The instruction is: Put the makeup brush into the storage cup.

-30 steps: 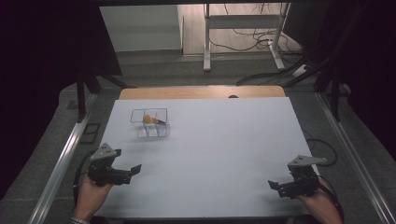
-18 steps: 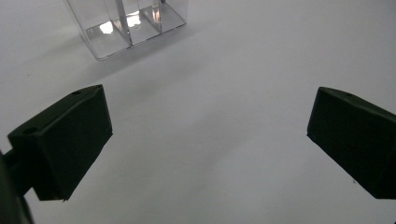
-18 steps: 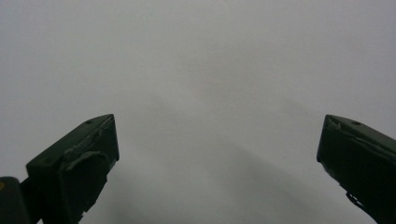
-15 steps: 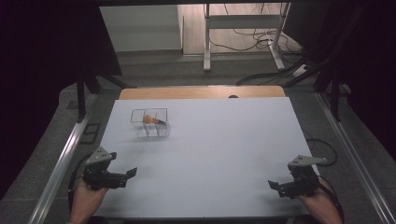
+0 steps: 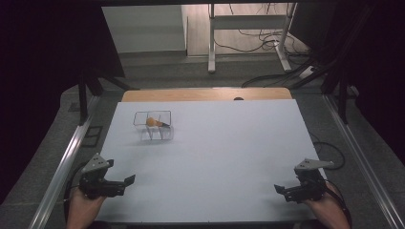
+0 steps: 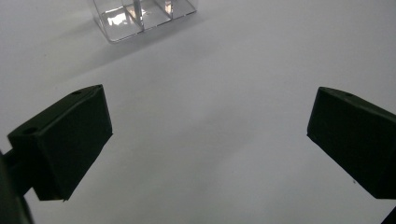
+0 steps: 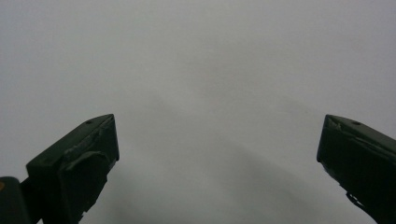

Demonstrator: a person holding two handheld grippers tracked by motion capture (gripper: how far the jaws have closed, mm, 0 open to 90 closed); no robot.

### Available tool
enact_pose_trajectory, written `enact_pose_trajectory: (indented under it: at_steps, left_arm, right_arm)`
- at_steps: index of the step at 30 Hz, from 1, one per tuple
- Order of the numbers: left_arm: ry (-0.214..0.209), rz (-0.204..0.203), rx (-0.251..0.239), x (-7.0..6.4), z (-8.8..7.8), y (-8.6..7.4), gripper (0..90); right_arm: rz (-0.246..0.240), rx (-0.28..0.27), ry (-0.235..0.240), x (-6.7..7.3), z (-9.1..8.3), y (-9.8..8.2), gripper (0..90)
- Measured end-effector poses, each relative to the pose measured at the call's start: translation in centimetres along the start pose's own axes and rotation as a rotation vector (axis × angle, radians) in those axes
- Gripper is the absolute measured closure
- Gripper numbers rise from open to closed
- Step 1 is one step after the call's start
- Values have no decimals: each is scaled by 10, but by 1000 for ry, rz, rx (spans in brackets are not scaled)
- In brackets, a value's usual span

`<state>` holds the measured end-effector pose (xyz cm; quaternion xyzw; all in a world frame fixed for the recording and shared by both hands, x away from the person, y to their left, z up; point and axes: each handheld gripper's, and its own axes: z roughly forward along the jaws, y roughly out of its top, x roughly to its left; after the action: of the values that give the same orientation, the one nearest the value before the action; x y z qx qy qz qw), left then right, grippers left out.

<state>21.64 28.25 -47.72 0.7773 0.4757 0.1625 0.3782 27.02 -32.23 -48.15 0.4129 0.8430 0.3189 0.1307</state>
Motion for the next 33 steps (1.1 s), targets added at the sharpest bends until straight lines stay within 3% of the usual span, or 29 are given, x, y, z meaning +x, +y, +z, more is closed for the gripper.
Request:
enact_pose_trajectory:
  at_steps: [22,33]
  left_arm:
    - [51,-12,36,3,-15,-22,0]
    - [85,-8,32,4,-20,-26,0]
  right_arm:
    - [2,2,-2,0,0,0,0]
    - [1,7,0,0,0,0,0]
